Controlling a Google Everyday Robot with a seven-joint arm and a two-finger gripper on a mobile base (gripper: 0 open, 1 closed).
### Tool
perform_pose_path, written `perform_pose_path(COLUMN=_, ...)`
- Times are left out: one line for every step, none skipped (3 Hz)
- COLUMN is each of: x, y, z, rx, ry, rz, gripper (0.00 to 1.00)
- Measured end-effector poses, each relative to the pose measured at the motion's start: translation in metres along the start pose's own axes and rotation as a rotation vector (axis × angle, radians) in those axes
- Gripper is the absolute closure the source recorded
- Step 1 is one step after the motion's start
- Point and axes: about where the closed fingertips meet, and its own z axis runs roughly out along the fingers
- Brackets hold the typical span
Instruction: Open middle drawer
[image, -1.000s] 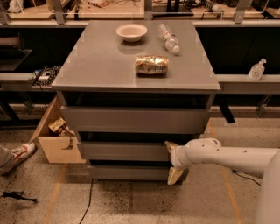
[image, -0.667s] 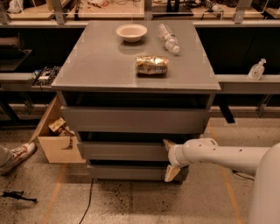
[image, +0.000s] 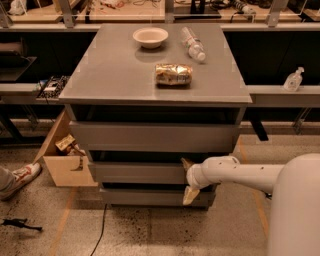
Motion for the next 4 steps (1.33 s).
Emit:
perform_pose_path(x=-0.001, y=0.006, z=0.003, rx=-0.028, ry=0.014, rz=-0.007, gripper=0.19)
perform_pose_path(x=0.004, y=0.029, z=-0.024, rx=-0.058, ry=0.031, rz=0.008, gripper=0.43)
perform_pose_path(x=0.011, y=0.051, z=-0.046, rx=-0.086, ry=0.044, rz=0.033, gripper=0.65)
perform_pose_path(x=0.009, y=0.049, z=-0.05, rx=-0.086, ry=0.044, rz=0.033, gripper=0.89)
